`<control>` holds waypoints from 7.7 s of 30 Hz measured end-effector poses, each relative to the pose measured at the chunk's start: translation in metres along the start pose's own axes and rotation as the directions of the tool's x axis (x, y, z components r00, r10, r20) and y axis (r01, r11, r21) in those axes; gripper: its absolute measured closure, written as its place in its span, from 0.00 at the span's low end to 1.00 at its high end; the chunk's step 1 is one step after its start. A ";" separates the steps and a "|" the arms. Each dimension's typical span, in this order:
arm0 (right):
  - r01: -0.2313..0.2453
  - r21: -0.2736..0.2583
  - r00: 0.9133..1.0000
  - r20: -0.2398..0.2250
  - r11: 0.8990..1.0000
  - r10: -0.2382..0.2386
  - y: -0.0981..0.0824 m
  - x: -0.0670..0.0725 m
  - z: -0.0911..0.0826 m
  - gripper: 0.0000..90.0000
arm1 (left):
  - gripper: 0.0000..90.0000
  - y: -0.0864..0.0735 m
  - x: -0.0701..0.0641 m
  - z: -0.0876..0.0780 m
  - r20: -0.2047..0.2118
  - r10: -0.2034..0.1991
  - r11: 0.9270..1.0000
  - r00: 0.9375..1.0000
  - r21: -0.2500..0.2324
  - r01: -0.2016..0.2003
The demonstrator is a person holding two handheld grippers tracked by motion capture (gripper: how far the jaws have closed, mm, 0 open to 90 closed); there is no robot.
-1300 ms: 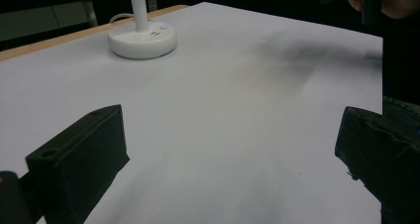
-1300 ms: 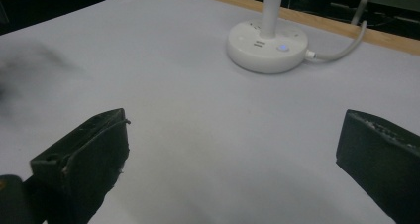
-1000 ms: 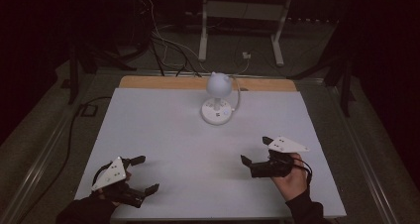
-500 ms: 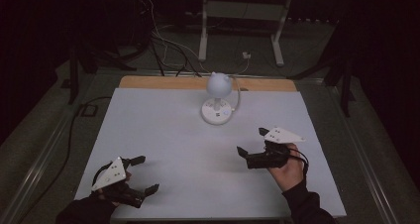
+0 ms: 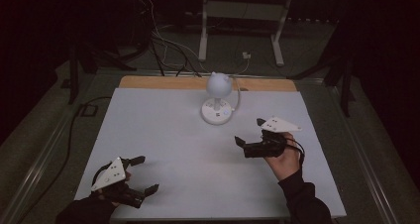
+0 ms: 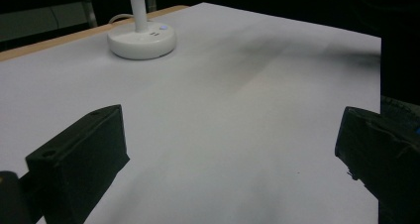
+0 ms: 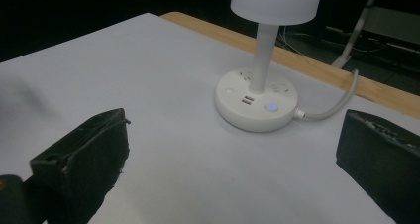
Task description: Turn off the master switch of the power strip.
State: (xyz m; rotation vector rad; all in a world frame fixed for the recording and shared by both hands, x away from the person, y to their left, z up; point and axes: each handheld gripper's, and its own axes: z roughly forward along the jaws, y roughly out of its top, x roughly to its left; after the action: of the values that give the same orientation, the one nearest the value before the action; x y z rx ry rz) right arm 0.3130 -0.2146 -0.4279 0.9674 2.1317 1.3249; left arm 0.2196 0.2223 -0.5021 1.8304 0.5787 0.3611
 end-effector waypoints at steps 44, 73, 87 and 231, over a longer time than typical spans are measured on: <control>-0.026 0.054 1.000 0.007 0.998 0.026 0.012 -0.028 0.090 0.00 | 0.00 0.000 0.000 -0.001 0.004 0.001 1.000 1.000 -0.004 -0.001; -0.220 0.036 0.961 0.181 0.975 0.210 0.001 -0.055 0.127 0.54 | 0.00 0.000 0.000 -0.002 0.002 -0.003 1.000 1.000 -0.004 0.003; -0.216 0.038 0.942 0.271 0.976 0.198 0.002 -0.051 0.136 1.00 | 0.00 0.000 0.000 -0.002 0.001 -0.008 1.000 1.000 -0.004 0.008; -0.145 0.124 0.981 -0.110 0.982 0.159 -0.006 -0.030 0.097 0.00 | 0.00 -0.001 0.000 -0.003 -0.001 -0.016 1.000 1.000 -0.007 0.016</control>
State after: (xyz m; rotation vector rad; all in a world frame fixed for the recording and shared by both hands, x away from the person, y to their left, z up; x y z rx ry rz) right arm 0.3965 -0.1820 -0.4752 1.1450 2.2852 1.3751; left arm 0.2176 0.2251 -0.5022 1.8186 0.5919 0.3534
